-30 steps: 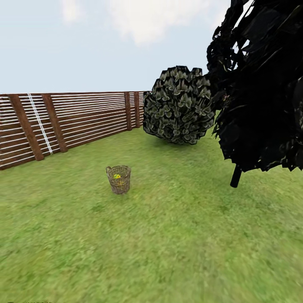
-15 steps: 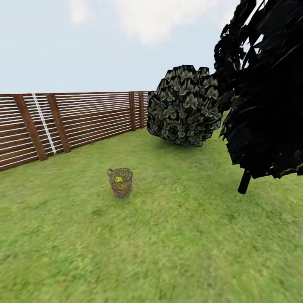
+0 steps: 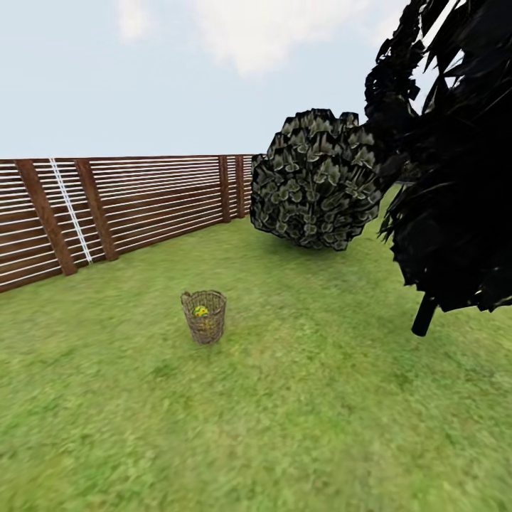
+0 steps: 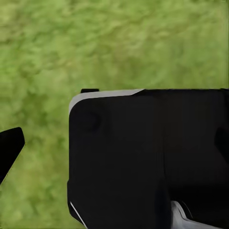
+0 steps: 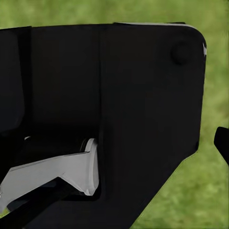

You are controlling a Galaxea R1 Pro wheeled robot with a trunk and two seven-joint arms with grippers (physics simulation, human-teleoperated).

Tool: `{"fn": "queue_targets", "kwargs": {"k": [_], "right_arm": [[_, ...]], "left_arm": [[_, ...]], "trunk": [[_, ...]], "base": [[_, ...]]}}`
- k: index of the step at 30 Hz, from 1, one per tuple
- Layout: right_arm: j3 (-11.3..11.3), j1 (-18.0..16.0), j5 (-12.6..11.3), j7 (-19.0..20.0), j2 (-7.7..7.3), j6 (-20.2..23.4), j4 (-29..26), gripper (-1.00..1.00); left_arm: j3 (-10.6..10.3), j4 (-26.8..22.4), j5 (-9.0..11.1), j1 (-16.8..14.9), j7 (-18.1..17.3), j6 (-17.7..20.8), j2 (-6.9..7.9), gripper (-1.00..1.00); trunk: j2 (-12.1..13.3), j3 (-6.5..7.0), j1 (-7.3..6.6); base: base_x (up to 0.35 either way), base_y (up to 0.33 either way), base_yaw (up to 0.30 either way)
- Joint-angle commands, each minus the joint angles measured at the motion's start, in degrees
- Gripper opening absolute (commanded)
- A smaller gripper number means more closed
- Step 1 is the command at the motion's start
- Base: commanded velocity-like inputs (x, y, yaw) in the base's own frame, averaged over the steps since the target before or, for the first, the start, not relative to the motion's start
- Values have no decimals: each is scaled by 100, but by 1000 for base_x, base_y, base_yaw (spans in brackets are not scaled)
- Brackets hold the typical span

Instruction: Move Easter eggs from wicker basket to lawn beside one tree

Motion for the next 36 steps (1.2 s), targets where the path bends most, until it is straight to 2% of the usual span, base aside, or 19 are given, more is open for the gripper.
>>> {"fn": "queue_targets", "kwargs": {"k": [1,36], "right_arm": [[-6,2,-4,1,2,-13,-5,100],[2,-1,-7,1,17,-13,-7,100]], "left_arm": [[-1,5,-2,-4,-2,-19,0,100],[-2,5,-2,-4,-2,-19,0,100]], "trunk": [[-10,-11,6],[-10,-11,6]], "base": [[301,119,0],[302,87,0]]}}
